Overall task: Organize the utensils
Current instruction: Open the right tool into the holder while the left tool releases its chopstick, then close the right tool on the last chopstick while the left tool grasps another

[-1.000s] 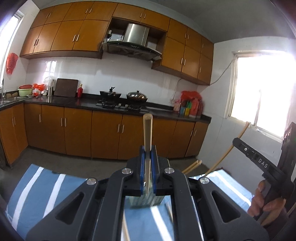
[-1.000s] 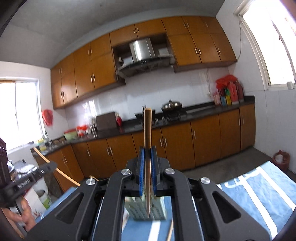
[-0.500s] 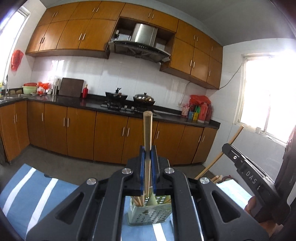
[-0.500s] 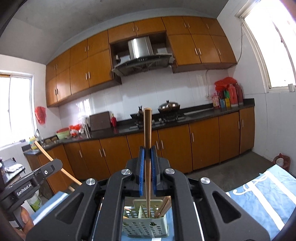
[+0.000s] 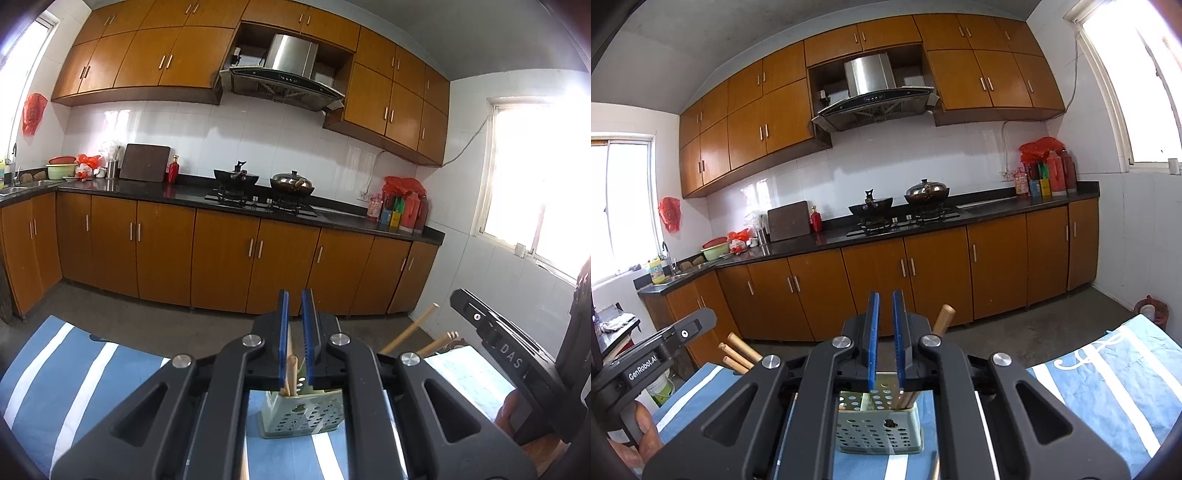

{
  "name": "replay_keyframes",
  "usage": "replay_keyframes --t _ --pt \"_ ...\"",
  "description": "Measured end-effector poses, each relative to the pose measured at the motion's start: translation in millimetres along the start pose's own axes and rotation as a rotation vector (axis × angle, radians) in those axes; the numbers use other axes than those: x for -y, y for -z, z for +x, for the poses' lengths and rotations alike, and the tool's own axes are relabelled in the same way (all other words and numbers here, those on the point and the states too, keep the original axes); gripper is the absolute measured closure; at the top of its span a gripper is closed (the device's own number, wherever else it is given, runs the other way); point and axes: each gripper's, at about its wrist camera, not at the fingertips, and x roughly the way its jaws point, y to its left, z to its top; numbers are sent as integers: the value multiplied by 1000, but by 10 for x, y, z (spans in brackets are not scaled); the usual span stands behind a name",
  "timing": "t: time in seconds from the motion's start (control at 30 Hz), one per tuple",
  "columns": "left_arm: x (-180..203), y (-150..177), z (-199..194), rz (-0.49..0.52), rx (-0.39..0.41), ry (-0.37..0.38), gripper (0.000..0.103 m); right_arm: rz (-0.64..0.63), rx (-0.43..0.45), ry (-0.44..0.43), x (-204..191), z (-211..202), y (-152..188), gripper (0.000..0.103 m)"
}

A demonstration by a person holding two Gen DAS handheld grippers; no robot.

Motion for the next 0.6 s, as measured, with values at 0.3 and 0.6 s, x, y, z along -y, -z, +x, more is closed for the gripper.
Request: replay_keyframes --t 0.3,0.6 --pt "-169 162 -579 2 -6 -26 75 10 -44 61 237 -523 187 64" --pt "-626 1311 -438 -11 -364 -106 66 38 -477 92 447 -348 1448 64"
